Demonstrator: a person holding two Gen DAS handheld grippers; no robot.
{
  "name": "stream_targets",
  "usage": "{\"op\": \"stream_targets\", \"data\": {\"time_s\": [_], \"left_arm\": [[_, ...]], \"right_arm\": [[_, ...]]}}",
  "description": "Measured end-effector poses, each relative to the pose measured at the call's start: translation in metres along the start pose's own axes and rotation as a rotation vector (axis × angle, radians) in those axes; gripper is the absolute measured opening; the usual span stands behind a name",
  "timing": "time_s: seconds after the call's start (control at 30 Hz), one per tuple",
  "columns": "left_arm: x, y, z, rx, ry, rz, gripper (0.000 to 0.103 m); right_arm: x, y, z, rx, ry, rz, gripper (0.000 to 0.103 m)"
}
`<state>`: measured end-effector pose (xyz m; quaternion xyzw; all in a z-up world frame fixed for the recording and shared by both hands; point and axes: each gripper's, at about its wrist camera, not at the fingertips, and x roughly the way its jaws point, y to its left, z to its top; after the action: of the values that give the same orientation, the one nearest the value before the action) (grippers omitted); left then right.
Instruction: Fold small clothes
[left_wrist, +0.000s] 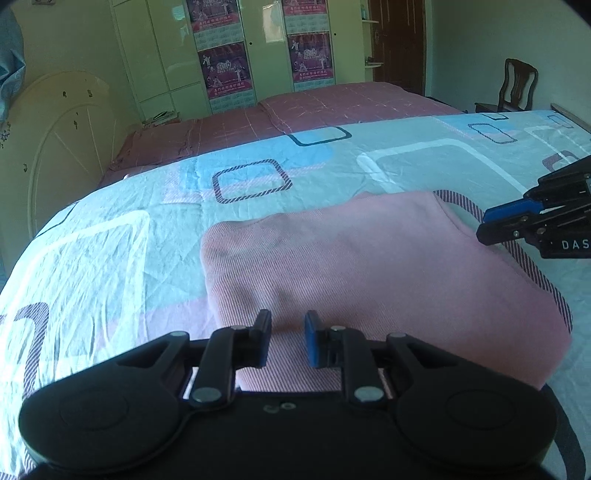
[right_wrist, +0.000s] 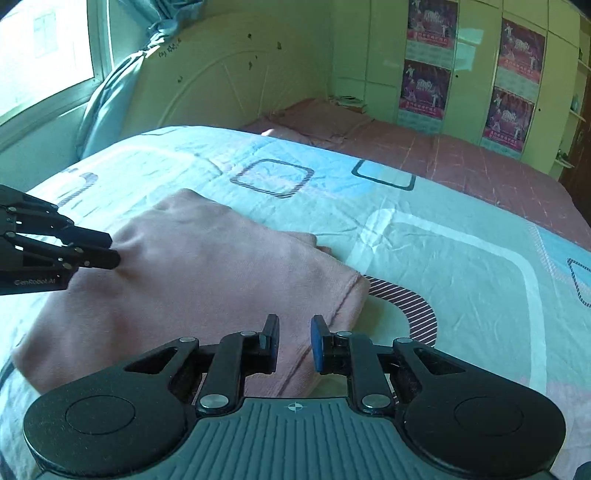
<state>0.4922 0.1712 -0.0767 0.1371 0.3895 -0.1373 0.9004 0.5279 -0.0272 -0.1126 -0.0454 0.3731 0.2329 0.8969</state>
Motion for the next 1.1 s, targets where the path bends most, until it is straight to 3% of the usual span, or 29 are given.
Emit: {"op": "stream_targets", "data": {"time_s": [0.07, 0.2, 0.37, 0.63, 0.8, 0.97, 1.1], "left_arm": [[-0.002, -0.002, -0.009, -0.012, 0.011, 0.001, 0.018], [0.004, -0.006, -0.026, -0.04, 0.009, 0.026, 0.018], [0.002, -0.009, -0.025, -0.037, 0.004, 0.04, 0.018], [-0.044, -0.014, -0.053, -0.056, -0.016, -0.002, 0.018], [-0.04, -0.02, -0.081, -0.095, 0.043, -0.023, 0.018], [-0.036, -0.02, -0.089, -0.115, 0.036, -0.016, 0.018], [-0.033, -0.021, -0.094, -0.135, 0.019, -0.006, 0.018]], "right_arm": [[0.0, 0.01, -0.007, -0.033, 0.012, 0.024, 0.018], [0.031, 0.012, -0.029, -0.06, 0.151, -0.046, 0.017], [0.029, 0.003, -0.029, 0.011, 0.14, -0.035, 0.018], [-0.03, 0.028, -0.04, -0.017, 0.058, 0.039, 0.017], [-0.026, 0.036, -0.068, -0.023, 0.111, 0.026, 0.017], [-0.019, 0.034, -0.091, -0.037, 0.119, -0.01, 0.017], [-0.017, 0.023, -0.097, 0.073, 0.101, 0.012, 0.018]]}}
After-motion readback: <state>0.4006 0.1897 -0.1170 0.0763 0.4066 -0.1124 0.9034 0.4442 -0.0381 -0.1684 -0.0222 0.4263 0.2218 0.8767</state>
